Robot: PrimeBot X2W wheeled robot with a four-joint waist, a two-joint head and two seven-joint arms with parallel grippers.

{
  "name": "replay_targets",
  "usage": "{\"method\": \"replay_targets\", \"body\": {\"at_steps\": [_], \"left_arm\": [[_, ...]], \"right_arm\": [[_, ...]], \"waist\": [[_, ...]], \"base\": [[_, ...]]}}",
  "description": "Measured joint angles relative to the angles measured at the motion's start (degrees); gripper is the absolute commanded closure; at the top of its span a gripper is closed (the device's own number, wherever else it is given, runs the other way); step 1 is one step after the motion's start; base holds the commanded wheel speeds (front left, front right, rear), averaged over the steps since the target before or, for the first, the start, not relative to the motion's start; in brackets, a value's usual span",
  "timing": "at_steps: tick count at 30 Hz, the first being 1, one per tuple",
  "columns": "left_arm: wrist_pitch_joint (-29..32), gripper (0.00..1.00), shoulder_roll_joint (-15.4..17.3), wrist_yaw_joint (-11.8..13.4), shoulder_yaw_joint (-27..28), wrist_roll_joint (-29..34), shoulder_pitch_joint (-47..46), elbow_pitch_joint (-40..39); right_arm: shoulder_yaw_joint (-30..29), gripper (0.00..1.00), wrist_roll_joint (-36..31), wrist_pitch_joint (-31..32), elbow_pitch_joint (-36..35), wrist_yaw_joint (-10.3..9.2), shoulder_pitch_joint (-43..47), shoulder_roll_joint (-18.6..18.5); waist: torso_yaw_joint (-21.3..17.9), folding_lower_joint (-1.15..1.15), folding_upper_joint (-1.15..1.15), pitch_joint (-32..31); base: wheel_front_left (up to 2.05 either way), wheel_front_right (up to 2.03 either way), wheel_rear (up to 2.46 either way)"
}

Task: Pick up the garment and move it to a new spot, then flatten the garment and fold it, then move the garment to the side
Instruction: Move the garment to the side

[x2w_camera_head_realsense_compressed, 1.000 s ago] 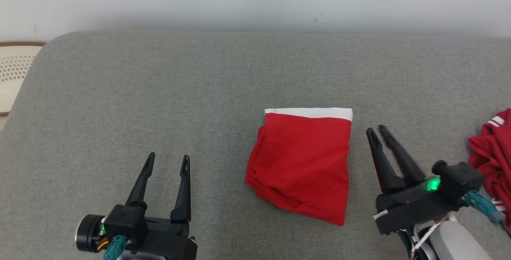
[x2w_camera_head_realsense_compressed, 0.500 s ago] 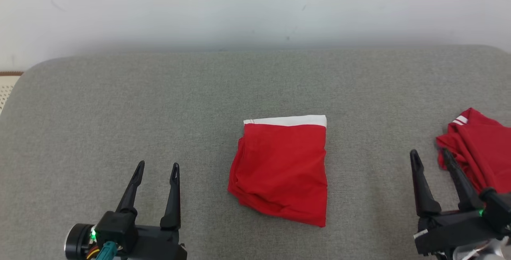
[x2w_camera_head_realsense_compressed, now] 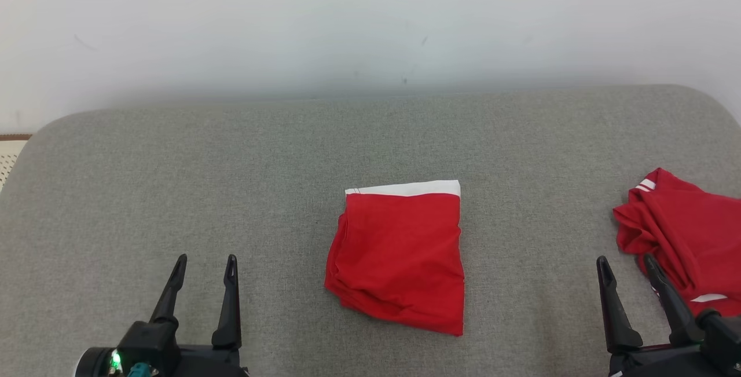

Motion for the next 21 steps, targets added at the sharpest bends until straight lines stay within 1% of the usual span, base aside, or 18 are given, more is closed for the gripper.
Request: {"method": "replay_targets", "body": {"at_steps": [15,17,21], "left_arm": [[0.3,0.0,0.4,0.5,-0.6,-0.4,0.5,0.0],[0.3,0.0,0.3,0.5,-0.9,-0.4,0.2,0.0],[0.2,0.0,-0.1,0.4,-1.4,-0.3,-0.6,-0.1]], "right_arm": [[0.0,0.0,-0.5,1.8,-2.0,-0.01,1.2,0.4],[0.2,0.0,-0.6,2.2,-2.0,0.0,1.1,0.0],[2.0,0.0,-0.5,3.3,-1.3,-0.01,0.3,-2.2]], "waist": [[0.5,0.01,0.0,0.1],[0.9,0.01,0.0,0.3],[2.0,0.01,0.0,1.0]], "base": [[0.0,0.0,0.0],[0.0,0.0,0.0],[0.0,0.0,0.0]]}}
